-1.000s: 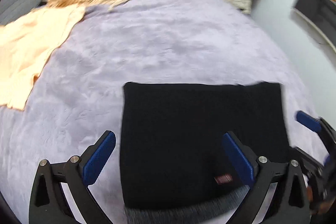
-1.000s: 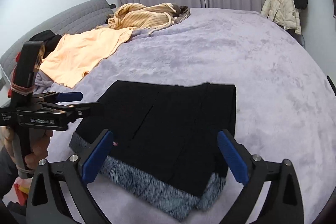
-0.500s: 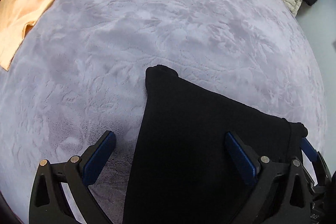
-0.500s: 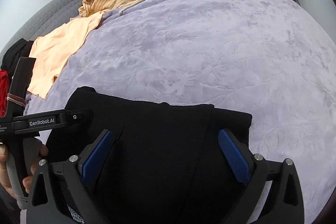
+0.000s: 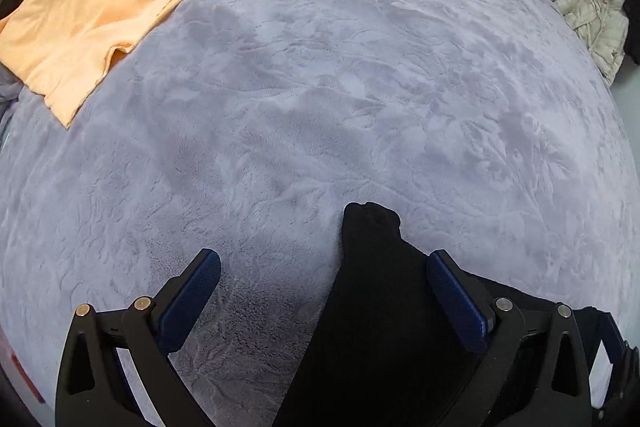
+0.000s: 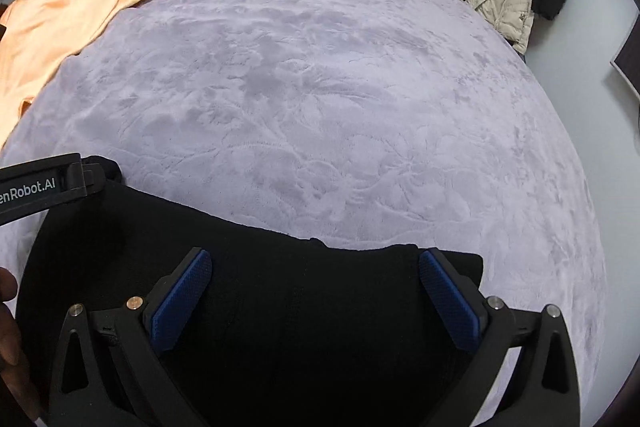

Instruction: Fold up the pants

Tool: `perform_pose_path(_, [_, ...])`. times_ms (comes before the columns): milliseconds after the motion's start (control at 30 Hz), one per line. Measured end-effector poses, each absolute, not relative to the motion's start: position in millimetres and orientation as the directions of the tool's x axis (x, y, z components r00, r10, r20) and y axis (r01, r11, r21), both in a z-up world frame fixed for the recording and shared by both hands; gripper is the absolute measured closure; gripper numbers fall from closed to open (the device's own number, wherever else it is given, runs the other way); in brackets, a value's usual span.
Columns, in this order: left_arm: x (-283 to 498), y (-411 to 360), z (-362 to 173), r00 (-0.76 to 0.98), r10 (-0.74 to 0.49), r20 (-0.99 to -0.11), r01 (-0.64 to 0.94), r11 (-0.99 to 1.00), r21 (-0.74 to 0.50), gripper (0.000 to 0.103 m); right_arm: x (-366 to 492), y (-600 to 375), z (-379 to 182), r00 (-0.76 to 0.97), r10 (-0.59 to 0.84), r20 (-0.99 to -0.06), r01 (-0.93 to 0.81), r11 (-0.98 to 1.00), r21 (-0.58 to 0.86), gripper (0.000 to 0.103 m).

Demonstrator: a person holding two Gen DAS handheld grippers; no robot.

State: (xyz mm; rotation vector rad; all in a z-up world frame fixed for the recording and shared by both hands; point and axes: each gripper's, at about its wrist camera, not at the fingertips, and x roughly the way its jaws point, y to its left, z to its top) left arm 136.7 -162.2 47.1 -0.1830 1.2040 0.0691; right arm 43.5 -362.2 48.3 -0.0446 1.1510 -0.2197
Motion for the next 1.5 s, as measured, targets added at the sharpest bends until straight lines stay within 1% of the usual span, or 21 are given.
perform_pose_path(67, [138.1, -163.4, 46.6, 0.367, -0.039, -0.929, -0.119, 0.989, -0.089, 0.0, 38.8, -389.0, 47.3, 0.366, -0.201, -0.909, 0.226, 0.966, -0.123, 0.0])
perform_pose_path(100, [140.2, -165.7, 46.0, 0.364, -0.04, -0.93, -0.111, 0.99, -0.086, 0.0, 36.4, -402.2, 44.8, 0.355, -0.172, -0.919, 0.256, 0.963, -0.082, 0.0])
perform_pose_path(133, [141.6, -167.6, 44.9, 0.357, -0.035, -0.933, -0.107, 0.991, -0.078, 0.0, 33.9, -415.0, 39.7, 0.347, -0.088, -0.934, 0.269, 0.963, 0.01, 0.0])
perform_pose_path(167, [142.4, -169.6, 45.1, 0.354, -0.033, -0.935, -0.102, 0.992, -0.074, 0.0, 32.9, -421.4, 36.4, 0.34, -0.046, -0.939, 0.275, 0.96, 0.053, 0.0])
perform_pose_path(233, [137.8, -173.8, 55.9, 0.38, -0.022, -0.925, -0.092, 0.994, -0.061, 0.0, 26.5, -424.1, 42.4, 0.364, -0.024, -0.931, 0.272, 0.959, 0.081, 0.0])
perform_pose_path(333, [112.1, -173.4, 82.4, 0.437, -0.081, -0.896, -0.018, 0.995, -0.099, 0.0, -2.5, -412.2, 72.4, 0.465, -0.066, -0.883, 0.254, 0.965, 0.061, 0.0])
perform_pose_path(367, [99.6, -172.7, 90.7, 0.454, -0.114, -0.884, 0.018, 0.993, -0.119, 0.0, -15.9, -405.0, 83.0, 0.503, -0.063, -0.862, 0.226, 0.972, 0.061, 0.0])
perform_pose_path(433, [72.7, -172.4, 101.3, 0.479, -0.142, -0.866, 0.076, 0.99, -0.12, 0.0, -42.7, -389.1, 98.2, 0.559, -0.023, -0.829, 0.143, 0.987, 0.069, 0.0])
perform_pose_path(500, [46.8, -176.2, 101.6, 0.48, -0.159, -0.863, 0.148, 0.984, -0.099, 0.0, -67.3, -372.6, 103.5, 0.58, 0.003, -0.815, 0.075, 0.996, 0.057, 0.0])
perform_pose_path(600, [19.2, -180.0, 88.6, 0.457, -0.17, -0.873, 0.202, 0.976, -0.084, 0.0, -95.5, -356.5, 96.1, 0.575, 0.018, -0.818, 0.043, 0.998, 0.053, 0.0])
perform_pose_path(667, [12.6, -180.8, 73.8, 0.444, -0.141, -0.885, 0.202, 0.978, -0.054, 0.0, -105.1, -353.3, 80.7, 0.547, 0.03, -0.837, 0.051, 0.996, 0.069, 0.0])
perform_pose_path(767, [14.0, -176.4, 54.3, 0.416, -0.169, -0.894, 0.189, 0.977, -0.097, 0.0, -110.9, -347.4, 66.4, 0.554, -0.015, -0.833, 0.042, 0.999, 0.011, 0.0])
perform_pose_path(867, [7.4, -173.7, 57.9, 0.42, -0.168, -0.892, 0.183, 0.978, -0.098, 0.0, -116.5, -338.2, 65.8, 0.541, -0.052, -0.839, 0.018, 0.999, -0.051, 0.0])
perform_pose_path(1000, [-17.5, -174.8, 70.9, 0.463, -0.13, -0.876, 0.207, 0.978, -0.036, 0.0, -131.8, -335.6, 72.4, 0.521, -0.065, -0.851, 0.039, 0.998, -0.052, 0.0])
perform_pose_path(1033, [-24.8, -173.1, 75.5, 0.472, -0.144, -0.87, 0.214, 0.976, -0.046, 0.0, -136.8, -335.6, 77.0, 0.528, -0.08, -0.846, 0.058, 0.997, -0.058, 0.0])
perform_pose_path(1100, [-37.1, -170.2, 84.0, 0.493, -0.175, -0.852, 0.228, 0.971, -0.068, 0.0, -148.1, -333.8, 88.8, 0.574, -0.028, -0.818, 0.046, 0.999, -0.002, 0.0])
perform_pose_path(1200, [-39.6, -169.2, 80.0, 0.494, -0.132, -0.859, 0.207, 0.978, -0.031, 0.0, -154.5, -329.4, 94.7, 0.598, 0.029, -0.801, 0.01, 0.999, 0.044, 0.0])
perform_pose_path(1267, [-30.6, -170.3, 66.3, 0.454, -0.106, -0.885, 0.198, 0.98, -0.016, 0.0, -146.9, -332.5, 81.1, 0.562, 0.071, -0.824, 0.001, 0.996, 0.087, 0.0])
perform_pose_path(1333, [-22.9, -168.1, 55.5, 0.412, -0.127, -0.902, 0.199, 0.979, -0.046, 0.0, -137.8, -341.0, 63.1, 0.518, 0.084, -0.851, 0.034, 0.992, 0.118, 0.0])
perform_pose_path(1400, [-23.7, -166.7, 55.7, 0.412, -0.131, -0.901, 0.196, 0.979, -0.053, 0.0, -139.3, -337.0, 64.8, 0.525, 0.062, -0.849, 0.029, 0.995, 0.091, 0.0])
perform_pose_path(1500, [-35.9, -167.7, 69.0, 0.449, -0.147, -0.881, 0.216, 0.975, -0.052, 0.0, -149.7, -325.3, 83.5, 0.554, 0.007, -0.832, 0.025, 0.999, 0.025, 0.0])
